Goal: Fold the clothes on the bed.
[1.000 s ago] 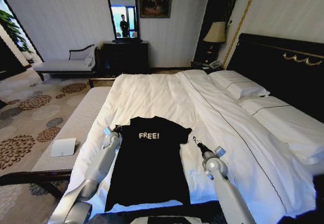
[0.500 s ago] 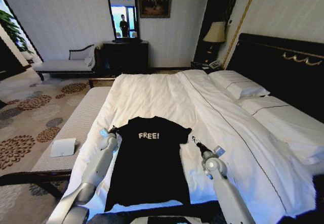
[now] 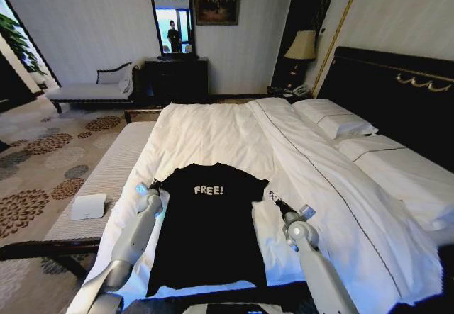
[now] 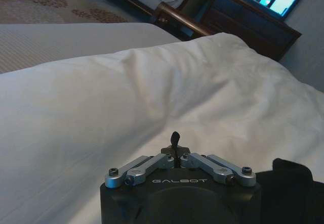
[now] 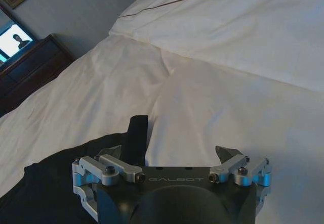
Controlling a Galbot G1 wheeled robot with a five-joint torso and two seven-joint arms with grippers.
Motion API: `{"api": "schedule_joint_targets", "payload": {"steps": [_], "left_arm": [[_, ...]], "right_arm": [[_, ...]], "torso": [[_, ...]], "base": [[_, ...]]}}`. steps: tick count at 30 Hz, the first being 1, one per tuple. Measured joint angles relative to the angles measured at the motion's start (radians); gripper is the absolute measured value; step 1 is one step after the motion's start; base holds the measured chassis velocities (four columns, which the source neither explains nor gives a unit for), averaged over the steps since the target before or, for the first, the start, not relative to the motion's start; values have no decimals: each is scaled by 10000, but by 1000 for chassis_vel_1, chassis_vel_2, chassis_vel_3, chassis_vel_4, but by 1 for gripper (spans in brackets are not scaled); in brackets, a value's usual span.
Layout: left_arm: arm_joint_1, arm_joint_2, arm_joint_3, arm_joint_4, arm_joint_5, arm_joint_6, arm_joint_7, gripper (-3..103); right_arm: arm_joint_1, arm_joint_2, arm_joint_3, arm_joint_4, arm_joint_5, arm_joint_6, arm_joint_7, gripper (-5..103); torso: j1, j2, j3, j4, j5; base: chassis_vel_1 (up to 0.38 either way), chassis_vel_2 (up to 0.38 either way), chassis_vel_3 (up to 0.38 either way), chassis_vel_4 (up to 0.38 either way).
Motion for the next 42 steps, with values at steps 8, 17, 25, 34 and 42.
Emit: {"api": "schedule_joint_targets", "payload": {"steps": [8,17,25,34,42], "left_arm": [[196,94,-168,-257,-58,38,-221,0],[441,174,-330,-466,-50,64,-334,0],[463,412,-399,-496,-76,225,-339,-2],[1377,916,-424,-1689,676,418,-106,30],[2858,1197,-385,-3906,1104,438,-147,62]], "right_arm": [[110,37,-121,-35,-1,11,-25,100],[146,31,-166,-33,-2,13,-25,100],[207,-23,-195,-88,2,23,-58,100],[863,-265,-311,-949,8,309,-468,100],[1904,-551,-491,-2255,1060,378,-1096,100]], "torso": [[0,0,0,1,1],[1,0,0,1,0],[1,0,0,-1,1],[0,-1,0,3,2],[1,-1,0,0,2]], "base": [[0,0,0,0],[0,0,0,0],[0,0,0,0],[0,0,0,0],[0,0,0,0]]}}
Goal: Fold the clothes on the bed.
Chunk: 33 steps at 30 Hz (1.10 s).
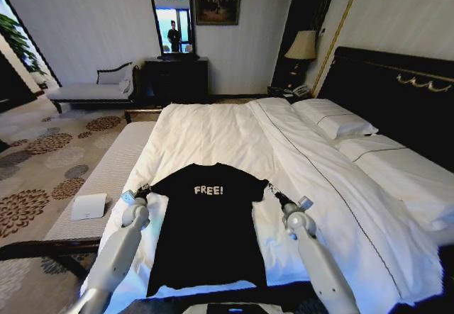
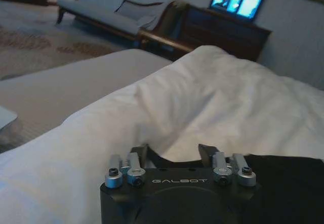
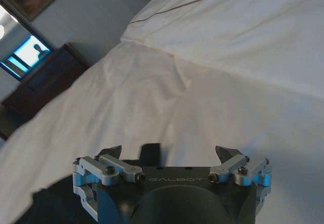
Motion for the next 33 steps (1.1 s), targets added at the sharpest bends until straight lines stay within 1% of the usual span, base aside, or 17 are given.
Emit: {"api": "schedule_joint_targets", "payload": {"steps": [1,4,5,6,9,11,13,15,21,22,23,26,27,29,30,32,33], "left_arm": [[0,0,0,0,0,0,0,62],[763,157,-47,-926,189,-1,5,79],[763,157,-47,-926,189,-1,5,79],[1017,178,-112,-1181,225,0,3,79],[1797,158,-287,-1911,278,5,-29,94],[1998,132,-328,-2101,308,9,-44,94],[2781,2,-473,-2786,460,27,-61,100],[3300,-116,-548,-3180,585,34,-63,100],[3706,-159,-738,-3443,760,26,-33,100],[3717,-138,-779,-3495,731,26,-38,100],[3723,-122,-797,-3526,714,26,-41,100],[3824,-97,-831,-3754,689,47,-66,100],[3824,-97,-831,-3754,689,47,-66,100],[3938,-140,-828,-3888,721,62,-79,100],[3996,-173,-820,-3935,753,65,-82,100],[4129,-244,-807,-4007,841,68,-86,100],[4129,-244,-807,-4007,841,68,-86,100]], "right_arm": [[0,0,0,0,0,0,0,100],[399,125,-130,-385,768,-17,-261,100],[399,125,-130,-385,768,-17,-261,100],[484,179,-169,-480,805,-20,-343,100],[700,360,-276,-823,755,-10,-535,100],[744,393,-286,-909,732,-2,-571,100],[918,528,-304,-1279,653,65,-737,100],[1026,584,-311,-1533,594,112,-838,100],[1249,641,-351,-1977,573,183,-918,100],[1345,667,-359,-2080,567,191,-927,102],[1388,678,-364,-2119,566,192,-929,102],[1593,711,-394,-2316,566,203,-947,88],[1593,711,-394,-2316,566,203,-947,88],[1668,720,-398,-2410,581,206,-987,77],[1698,724,-400,-2446,584,206,-1005,77],[1771,738,-426,-2576,585,206,-1060,66],[1771,738,-426,-2576,585,206,-1060,66]], "torso": [[0,0,0,0,0],[0,0,0,1,-1],[0,0,0,1,-1],[0,0,0,2,-1],[0,0,-1,0,-1],[0,0,0,2,-2],[0,1,-1,0,1],[-1,0,-1,3,-2],[-1,1,-1,0,-2],[-1,1,-1,0,-2],[-1,0,-1,0,-1],[0,0,0,0,-1],[0,0,0,0,-1],[0,0,0,0,0],[0,0,0,0,-1],[-1,0,0,0,-1],[-1,0,0,0,-1]], "base": [[0,0,0,0],[0,0,0,0],[0,0,0,0],[0,0,0,0],[0,0,0,0],[0,0,0,0],[0,0,0,0],[0,0,0,0],[0,0,0,0],[0,0,0,0],[0,0,0,0],[0,0,0,0],[0,0,0,0],[0,0,0,0],[0,0,0,0],[0,0,0,0],[0,0,0,0]]}}
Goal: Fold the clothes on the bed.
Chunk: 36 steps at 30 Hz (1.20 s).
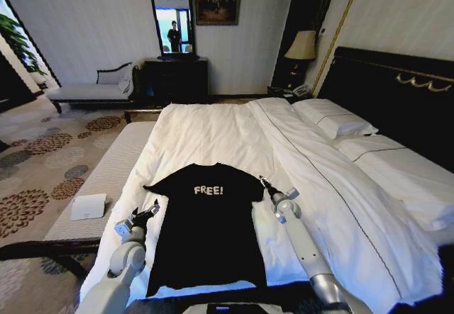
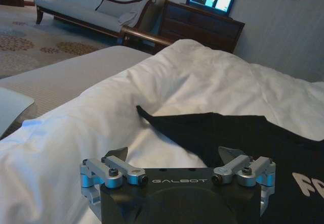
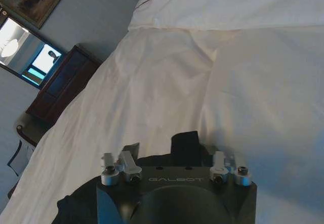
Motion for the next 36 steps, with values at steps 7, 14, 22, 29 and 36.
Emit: {"api": "schedule_joint_targets", "payload": {"steps": [7,14,22,29,36], "left_arm": [[105,4,-63,-84,5,0,0,100],[106,-5,-102,-120,-41,1,-4,100],[154,-80,-98,-162,-37,-1,0,100],[197,-108,-133,-287,-97,-35,23,100],[362,-292,-225,-510,-71,-68,63,100]], "right_arm": [[75,56,-38,-163,-87,-2,-13,38],[98,82,-88,-231,-240,-15,-1,12],[112,44,-228,-132,-325,-26,74,0],[135,41,-449,327,-419,-43,301,0],[35,63,-1192,1452,-723,-49,630,0]], "torso": [[0,0,0,0,0],[1,-1,0,0,0],[1,-1,0,0,0],[1,-1,0,0,0],[1,0,0,-2,-1]], "base": [[0,0,0,0],[0,0,0,0],[0,0,0,0],[0,0,0,0],[0,0,0,0]]}}
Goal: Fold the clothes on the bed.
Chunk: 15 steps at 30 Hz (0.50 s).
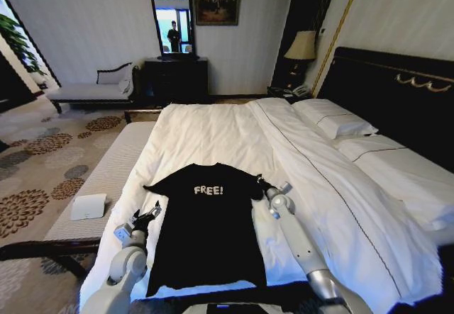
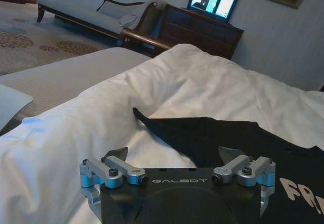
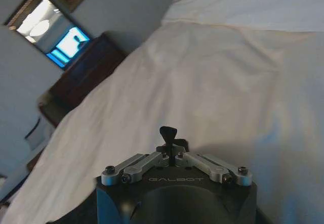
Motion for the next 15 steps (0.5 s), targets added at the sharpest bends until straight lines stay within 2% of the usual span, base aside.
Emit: {"api": "schedule_joint_targets", "payload": {"steps": [6,15], "left_arm": [[191,-31,-176,-97,50,-59,81,100],[401,-67,-442,-318,37,-76,114,100]], "right_arm": [[303,221,-706,281,-246,-43,168,0],[948,633,-1459,-587,-904,35,140,0]], "torso": [[0,0,0,3,-1],[0,0,0,3,0]], "base": [[0,0,0,0],[0,0,0,0]]}}
